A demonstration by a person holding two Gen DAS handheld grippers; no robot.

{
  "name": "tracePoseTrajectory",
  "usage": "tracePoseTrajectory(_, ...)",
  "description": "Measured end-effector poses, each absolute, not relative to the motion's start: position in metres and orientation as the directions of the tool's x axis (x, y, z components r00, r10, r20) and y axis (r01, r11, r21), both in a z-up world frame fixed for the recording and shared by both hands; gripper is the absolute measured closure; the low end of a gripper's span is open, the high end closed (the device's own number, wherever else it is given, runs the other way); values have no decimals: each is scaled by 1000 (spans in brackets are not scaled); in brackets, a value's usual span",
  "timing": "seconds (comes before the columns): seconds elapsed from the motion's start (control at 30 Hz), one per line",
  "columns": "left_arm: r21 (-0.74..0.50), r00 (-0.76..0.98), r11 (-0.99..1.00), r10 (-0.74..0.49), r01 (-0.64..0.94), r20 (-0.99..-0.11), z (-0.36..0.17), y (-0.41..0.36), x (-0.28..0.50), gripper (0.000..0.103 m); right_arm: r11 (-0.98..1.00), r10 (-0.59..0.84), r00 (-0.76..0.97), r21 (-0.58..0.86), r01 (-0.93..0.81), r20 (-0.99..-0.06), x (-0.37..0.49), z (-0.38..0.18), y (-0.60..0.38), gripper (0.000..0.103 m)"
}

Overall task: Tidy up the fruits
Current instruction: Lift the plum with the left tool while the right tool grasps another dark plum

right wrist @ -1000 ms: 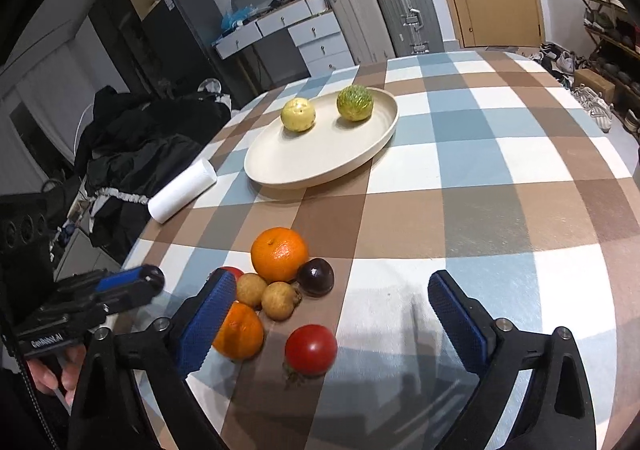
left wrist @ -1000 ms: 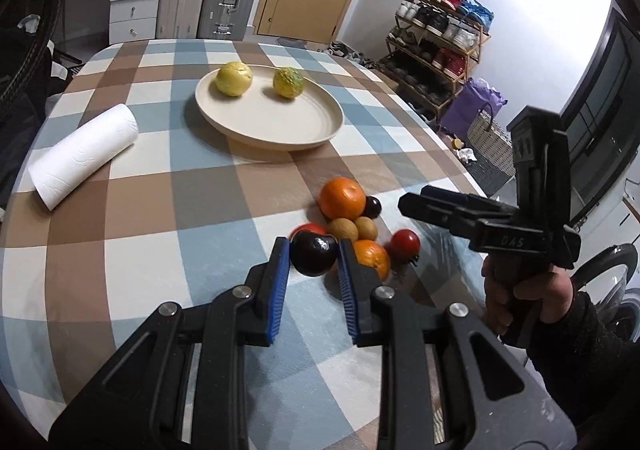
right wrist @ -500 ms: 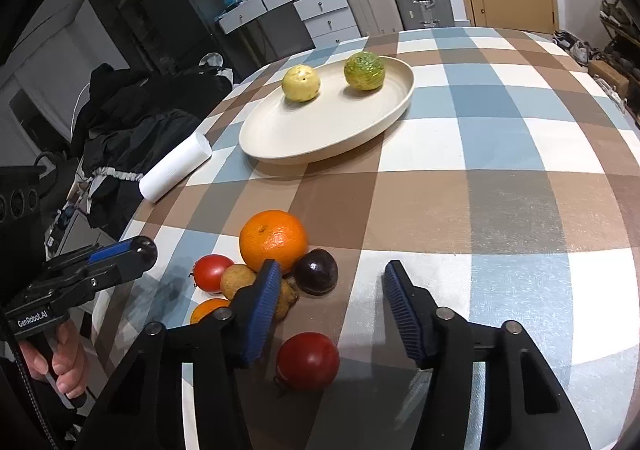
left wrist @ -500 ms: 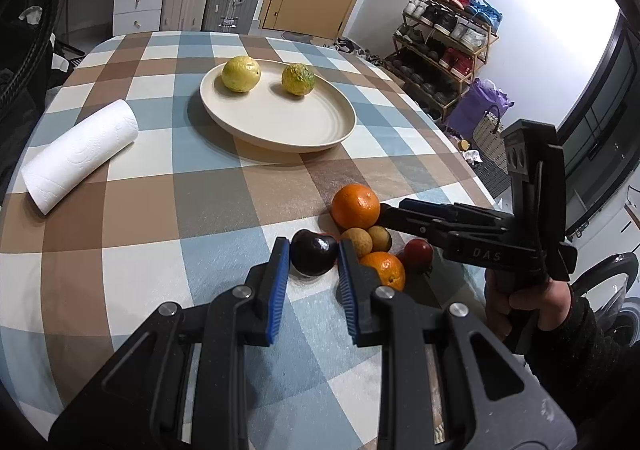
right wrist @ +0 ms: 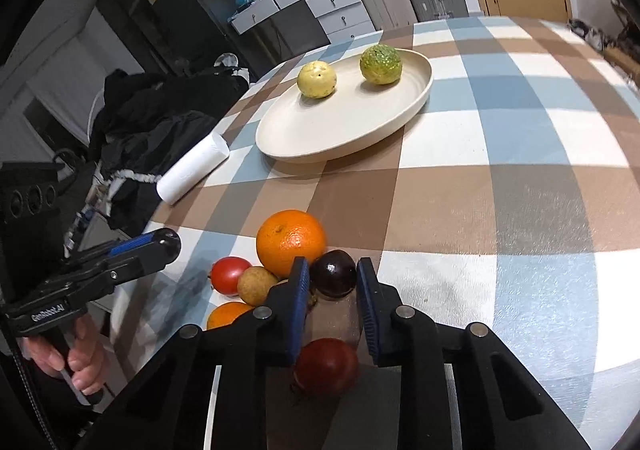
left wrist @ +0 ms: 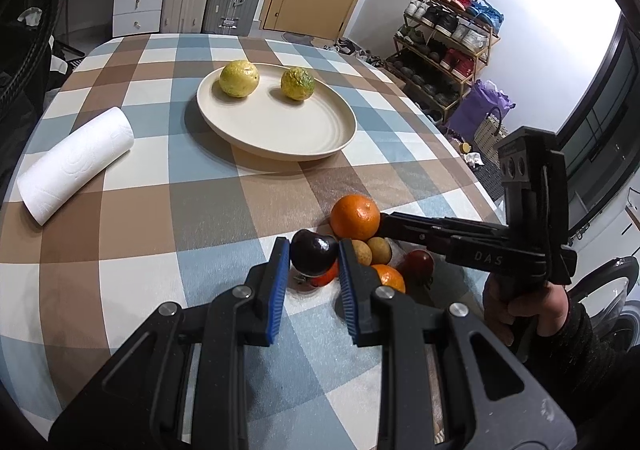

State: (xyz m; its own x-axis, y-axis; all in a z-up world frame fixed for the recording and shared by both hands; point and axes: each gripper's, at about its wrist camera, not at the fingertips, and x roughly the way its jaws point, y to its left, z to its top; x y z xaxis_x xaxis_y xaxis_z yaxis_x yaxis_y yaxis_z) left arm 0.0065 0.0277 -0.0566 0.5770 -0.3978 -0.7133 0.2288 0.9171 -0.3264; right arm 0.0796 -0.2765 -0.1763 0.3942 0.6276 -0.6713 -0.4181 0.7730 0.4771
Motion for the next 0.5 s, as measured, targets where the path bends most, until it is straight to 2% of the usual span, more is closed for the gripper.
tracePoseTrajectory(0.17,-321,586,920,-391,224,-710,-55,27,13,81,739,673,374,556,-381,-638,83,-181,-286,79)
tracePoseTrajectory(0.5,-320,614,929,-363,185,-701,-51,36,36,81,733,680,435,567,-376,-590,84,-165,-304,79)
